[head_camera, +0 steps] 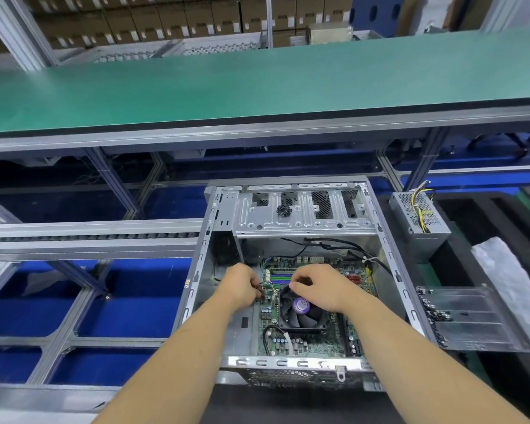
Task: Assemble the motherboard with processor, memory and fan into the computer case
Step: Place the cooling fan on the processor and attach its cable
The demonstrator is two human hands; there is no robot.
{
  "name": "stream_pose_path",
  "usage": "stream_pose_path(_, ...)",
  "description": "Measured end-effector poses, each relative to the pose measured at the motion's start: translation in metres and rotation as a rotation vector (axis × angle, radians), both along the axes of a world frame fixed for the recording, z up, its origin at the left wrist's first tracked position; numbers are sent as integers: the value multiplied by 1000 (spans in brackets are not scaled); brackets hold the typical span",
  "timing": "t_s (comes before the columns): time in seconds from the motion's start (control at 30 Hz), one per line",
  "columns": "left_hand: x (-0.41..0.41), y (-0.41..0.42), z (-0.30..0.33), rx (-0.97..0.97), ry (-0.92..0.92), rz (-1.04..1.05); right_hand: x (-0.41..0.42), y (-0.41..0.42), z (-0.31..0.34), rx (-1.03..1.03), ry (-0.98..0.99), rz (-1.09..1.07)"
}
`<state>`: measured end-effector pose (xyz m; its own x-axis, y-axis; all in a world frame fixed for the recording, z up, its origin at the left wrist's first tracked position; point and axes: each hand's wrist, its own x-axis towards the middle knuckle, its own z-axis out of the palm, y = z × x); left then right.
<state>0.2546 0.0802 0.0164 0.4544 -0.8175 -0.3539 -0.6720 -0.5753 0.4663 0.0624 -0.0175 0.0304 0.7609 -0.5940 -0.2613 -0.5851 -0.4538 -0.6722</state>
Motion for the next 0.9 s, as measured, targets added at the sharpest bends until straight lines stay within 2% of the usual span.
stream_pose_path(0.6, -1, 1, 2, 16, 12, -14, -1, 1, 1, -8, -1, 12)
stream_pose_path(0.9, -4, 3, 6, 48, -127, -140, -1, 1, 2, -17, 2, 15)
